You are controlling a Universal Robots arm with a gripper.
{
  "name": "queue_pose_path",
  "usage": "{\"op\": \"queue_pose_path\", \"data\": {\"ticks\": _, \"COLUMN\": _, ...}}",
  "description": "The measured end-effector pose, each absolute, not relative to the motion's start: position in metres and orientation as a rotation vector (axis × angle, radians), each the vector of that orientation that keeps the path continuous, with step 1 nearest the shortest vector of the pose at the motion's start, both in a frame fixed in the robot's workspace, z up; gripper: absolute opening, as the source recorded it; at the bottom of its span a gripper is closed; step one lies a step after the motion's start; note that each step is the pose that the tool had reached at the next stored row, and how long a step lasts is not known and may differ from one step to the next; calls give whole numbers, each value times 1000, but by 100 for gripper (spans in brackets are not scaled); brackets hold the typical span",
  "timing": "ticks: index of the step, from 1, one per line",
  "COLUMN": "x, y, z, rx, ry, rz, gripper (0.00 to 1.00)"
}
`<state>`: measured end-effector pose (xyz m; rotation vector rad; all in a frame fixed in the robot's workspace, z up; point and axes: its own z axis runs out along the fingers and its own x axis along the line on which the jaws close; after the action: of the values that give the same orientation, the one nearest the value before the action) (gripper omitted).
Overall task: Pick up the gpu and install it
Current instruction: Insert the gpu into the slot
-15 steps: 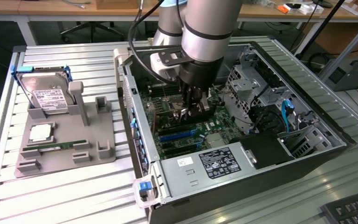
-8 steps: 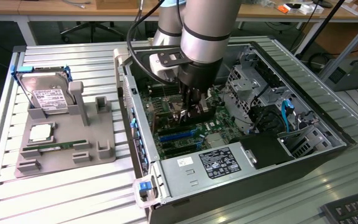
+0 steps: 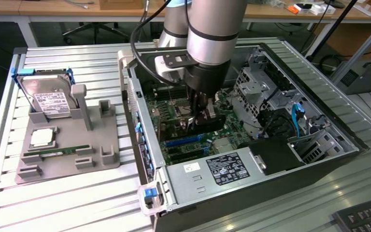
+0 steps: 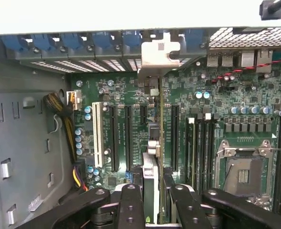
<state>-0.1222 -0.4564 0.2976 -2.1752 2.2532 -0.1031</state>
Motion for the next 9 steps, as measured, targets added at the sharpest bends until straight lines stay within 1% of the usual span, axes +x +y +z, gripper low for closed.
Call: {"op": "queue_pose_path", "data": {"ticks": 9, "x": -124, "y": -456, "z": 293, "rx": -2144, "ry": 2285, "rz": -104, "gripper": 27}}
